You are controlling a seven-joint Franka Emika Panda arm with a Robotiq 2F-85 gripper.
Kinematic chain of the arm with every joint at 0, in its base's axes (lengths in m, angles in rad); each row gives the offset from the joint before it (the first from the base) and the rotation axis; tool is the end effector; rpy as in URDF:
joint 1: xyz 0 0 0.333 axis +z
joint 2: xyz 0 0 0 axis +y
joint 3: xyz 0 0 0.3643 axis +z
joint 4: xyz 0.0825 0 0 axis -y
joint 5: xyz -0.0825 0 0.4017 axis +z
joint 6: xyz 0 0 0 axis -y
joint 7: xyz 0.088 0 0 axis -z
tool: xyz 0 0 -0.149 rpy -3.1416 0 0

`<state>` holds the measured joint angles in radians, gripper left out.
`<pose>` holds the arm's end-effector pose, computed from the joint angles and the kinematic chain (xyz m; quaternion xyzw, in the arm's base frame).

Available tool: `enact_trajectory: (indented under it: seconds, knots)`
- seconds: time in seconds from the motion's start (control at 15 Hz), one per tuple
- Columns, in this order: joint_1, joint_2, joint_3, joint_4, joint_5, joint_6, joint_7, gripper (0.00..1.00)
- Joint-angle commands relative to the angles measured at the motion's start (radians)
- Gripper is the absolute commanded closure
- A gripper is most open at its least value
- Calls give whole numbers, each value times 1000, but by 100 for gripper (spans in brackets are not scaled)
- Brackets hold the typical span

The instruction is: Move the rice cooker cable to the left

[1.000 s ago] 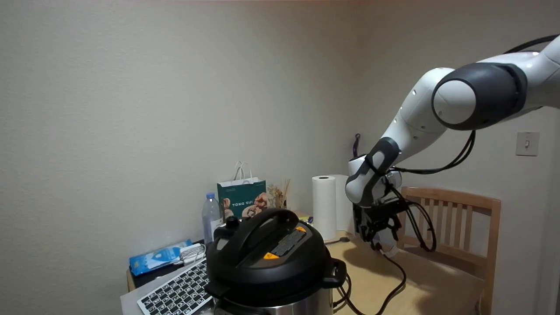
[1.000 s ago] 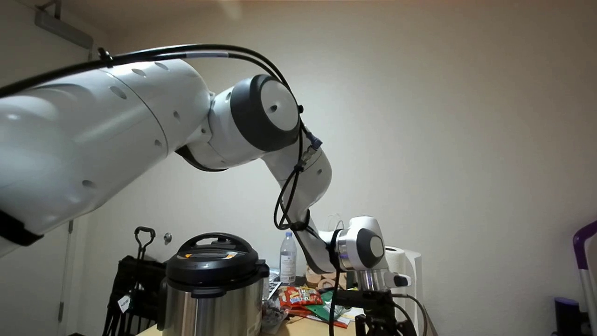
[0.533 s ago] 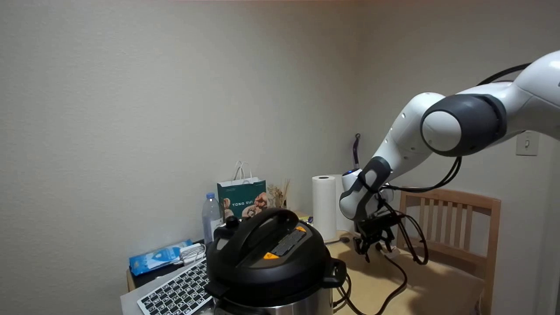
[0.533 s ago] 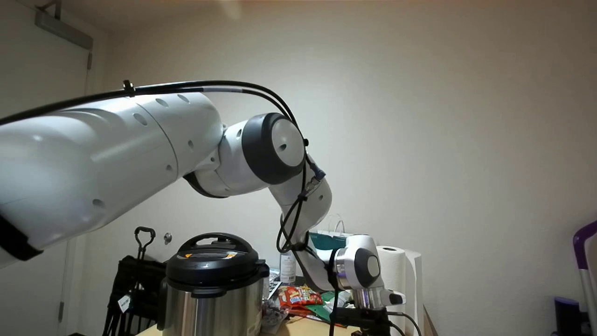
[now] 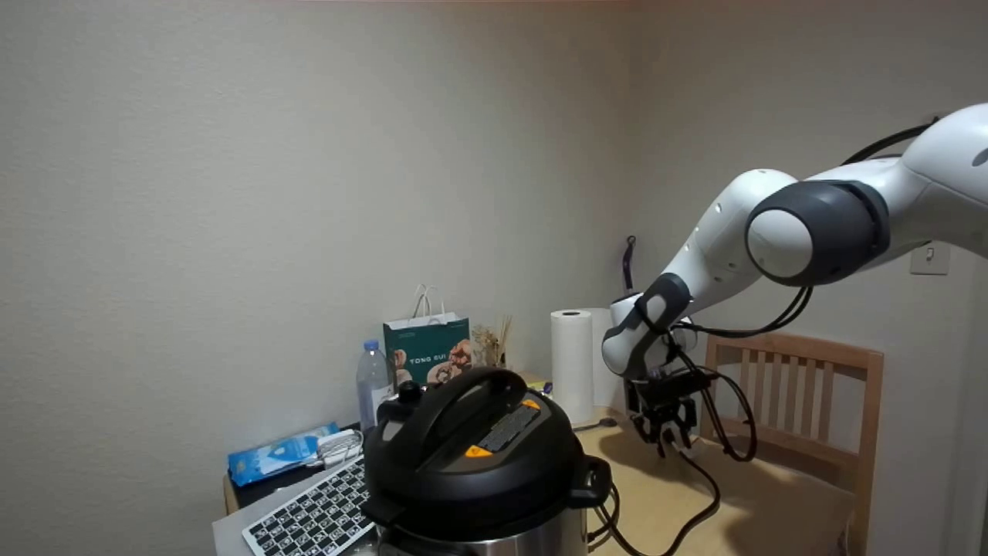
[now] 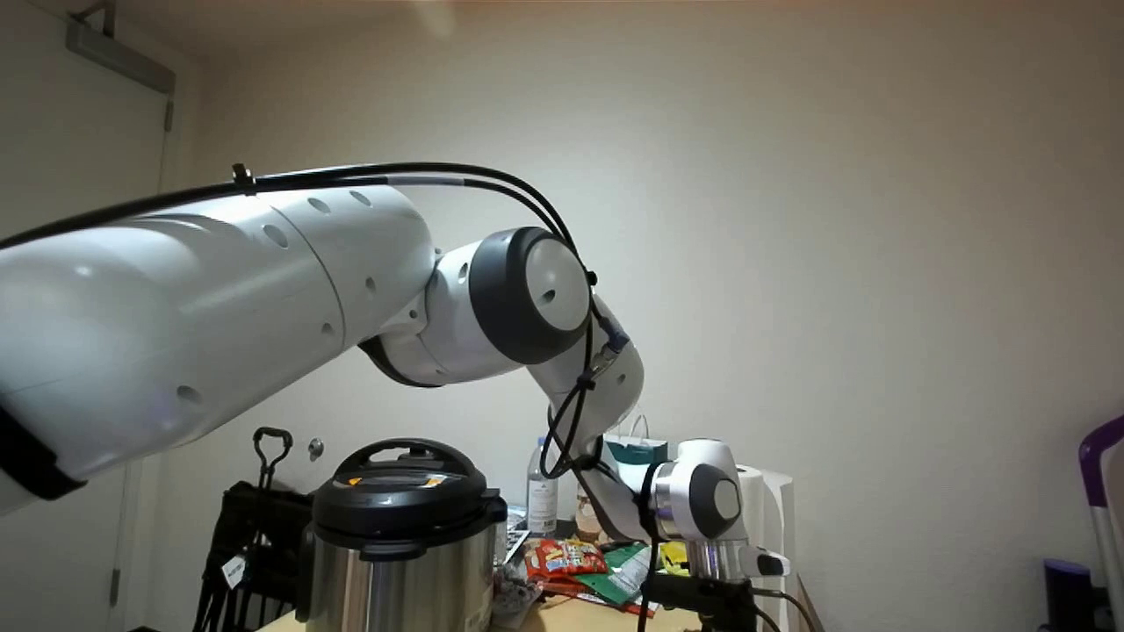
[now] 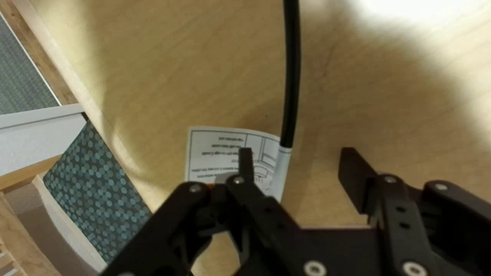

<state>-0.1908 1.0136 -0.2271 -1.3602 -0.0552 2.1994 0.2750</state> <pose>0.7021 -0.2833 0.0764 0.9503 -0.2768 -0.0847 0.1149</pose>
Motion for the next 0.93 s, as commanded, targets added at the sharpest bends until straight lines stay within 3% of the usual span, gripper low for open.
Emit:
enact_trajectory:
  seconds: [0.0, 0.27, 0.4, 0.47, 0.53, 0.6, 0.73, 0.8, 0.87]
  knots:
    - [-58, 0, 36, 34, 70, -30, -31, 66]
    - [-124, 2, 91, 46, 161, -42, -75, 90]
    - [-145, 5, 104, 49, 195, -39, -89, 93]
    - [-156, 5, 112, 46, 210, -38, -100, 76]
    - [-159, 10, 112, 49, 217, -33, -101, 72]
    - [-160, 11, 109, 46, 222, -31, -96, 56]
    - [-169, 13, 112, 48, 233, -28, -99, 45]
    - [-167, 18, 108, 53, 237, -28, -88, 45]
    - [-169, 21, 112, 59, 242, -37, -94, 84]
